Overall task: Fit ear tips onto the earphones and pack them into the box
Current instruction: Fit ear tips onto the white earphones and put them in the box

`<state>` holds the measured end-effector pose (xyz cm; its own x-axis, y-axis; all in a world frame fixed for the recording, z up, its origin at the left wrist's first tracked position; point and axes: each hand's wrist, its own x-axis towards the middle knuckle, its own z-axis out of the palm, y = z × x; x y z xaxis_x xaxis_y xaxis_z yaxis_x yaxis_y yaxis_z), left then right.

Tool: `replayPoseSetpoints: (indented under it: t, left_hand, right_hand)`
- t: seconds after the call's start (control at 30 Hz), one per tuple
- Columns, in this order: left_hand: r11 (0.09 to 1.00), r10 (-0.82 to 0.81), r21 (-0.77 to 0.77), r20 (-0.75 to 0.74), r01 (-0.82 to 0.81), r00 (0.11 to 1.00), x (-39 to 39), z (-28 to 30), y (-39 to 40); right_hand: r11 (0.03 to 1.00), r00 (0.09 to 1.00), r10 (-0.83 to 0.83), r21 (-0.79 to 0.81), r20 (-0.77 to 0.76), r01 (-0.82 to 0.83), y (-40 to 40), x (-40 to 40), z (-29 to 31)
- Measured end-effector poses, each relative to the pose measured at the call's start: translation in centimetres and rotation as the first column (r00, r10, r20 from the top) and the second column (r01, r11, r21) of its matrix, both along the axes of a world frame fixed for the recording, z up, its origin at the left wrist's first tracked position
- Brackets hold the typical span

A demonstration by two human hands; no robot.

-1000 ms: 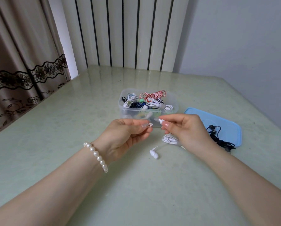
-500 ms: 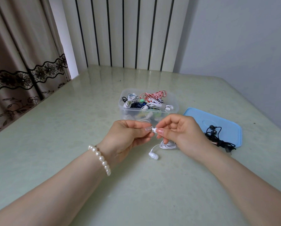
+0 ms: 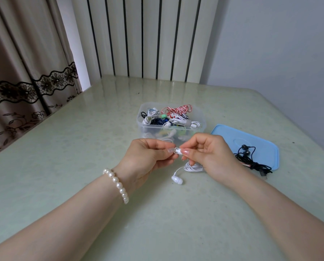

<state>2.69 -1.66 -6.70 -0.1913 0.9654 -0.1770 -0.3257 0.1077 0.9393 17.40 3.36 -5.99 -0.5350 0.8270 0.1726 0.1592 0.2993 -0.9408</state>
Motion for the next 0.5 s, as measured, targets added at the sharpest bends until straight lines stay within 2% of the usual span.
replayPoseSetpoints:
  t: [0.5]
  left_hand:
    - [1.000, -0.018, 0.015, -0.091, 0.020, 0.996, -0.06, -0.14, -0.03]
  right_hand:
    - [0.999, 0.996, -0.043, -0.007, 0.081, 0.044, 0.22, -0.06, -0.10]
